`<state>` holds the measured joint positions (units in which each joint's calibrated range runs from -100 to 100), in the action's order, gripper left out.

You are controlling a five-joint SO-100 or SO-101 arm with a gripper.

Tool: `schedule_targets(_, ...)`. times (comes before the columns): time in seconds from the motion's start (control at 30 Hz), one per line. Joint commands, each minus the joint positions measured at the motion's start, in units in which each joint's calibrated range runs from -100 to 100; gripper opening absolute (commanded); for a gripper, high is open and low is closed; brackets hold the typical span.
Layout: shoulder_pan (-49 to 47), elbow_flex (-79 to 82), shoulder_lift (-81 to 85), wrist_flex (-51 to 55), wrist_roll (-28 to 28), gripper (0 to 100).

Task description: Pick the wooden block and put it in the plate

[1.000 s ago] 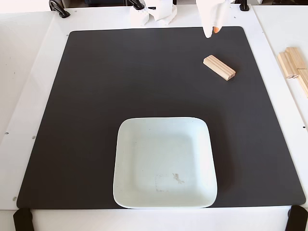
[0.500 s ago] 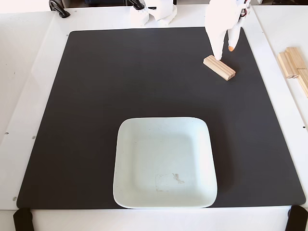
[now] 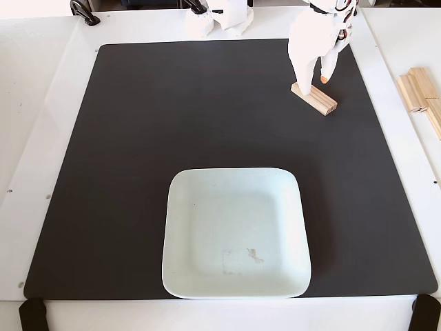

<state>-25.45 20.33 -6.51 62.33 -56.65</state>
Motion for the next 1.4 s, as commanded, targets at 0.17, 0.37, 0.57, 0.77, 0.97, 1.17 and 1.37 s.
schedule_targets(0.17,1.03,0.13,-1.37,-0.51,0.11,21)
schedule_targets(0.37,1.03,0.13,-2.98,-0.51,0.11,21)
schedule_targets(0.57,0.92,0.13,-3.15,-0.51,0.0,21)
schedule_targets(0.77,0.92,0.31,-3.15,-0.51,-0.16,20)
schedule_targets(0.97,0.92,2.47,-2.39,-0.6,-0.16,1)
schedule_targets(1.17,1.48,5.08,-1.29,-4.22,0.11,1)
schedule_targets(1.37,1.48,9.31,10.58,-3.87,0.22,1)
